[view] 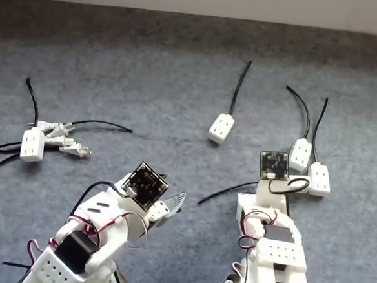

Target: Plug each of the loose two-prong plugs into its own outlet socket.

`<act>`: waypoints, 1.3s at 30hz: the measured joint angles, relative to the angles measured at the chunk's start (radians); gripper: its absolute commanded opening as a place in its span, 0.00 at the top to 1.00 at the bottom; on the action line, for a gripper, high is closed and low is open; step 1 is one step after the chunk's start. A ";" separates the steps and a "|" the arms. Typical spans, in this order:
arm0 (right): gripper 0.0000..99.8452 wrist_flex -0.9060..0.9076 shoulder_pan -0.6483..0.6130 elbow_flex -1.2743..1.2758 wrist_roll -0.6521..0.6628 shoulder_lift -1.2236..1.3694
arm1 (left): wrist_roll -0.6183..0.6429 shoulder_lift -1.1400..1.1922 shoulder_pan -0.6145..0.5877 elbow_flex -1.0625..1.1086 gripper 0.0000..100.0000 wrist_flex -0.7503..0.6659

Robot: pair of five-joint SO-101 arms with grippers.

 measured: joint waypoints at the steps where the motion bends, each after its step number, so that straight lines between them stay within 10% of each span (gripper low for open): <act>1: 0.98 -0.008 -0.002 0.005 0.000 -0.002 | 0.000 0.026 -0.014 -0.006 0.81 -0.023; 19: 0.98 -0.018 -0.011 0.011 0.000 -0.002 | 0.012 1.425 -0.117 -0.747 0.81 -0.267; 39: 0.98 -0.021 -0.011 0.011 0.000 -0.002 | 0.158 1.610 -0.252 -0.947 0.74 -0.229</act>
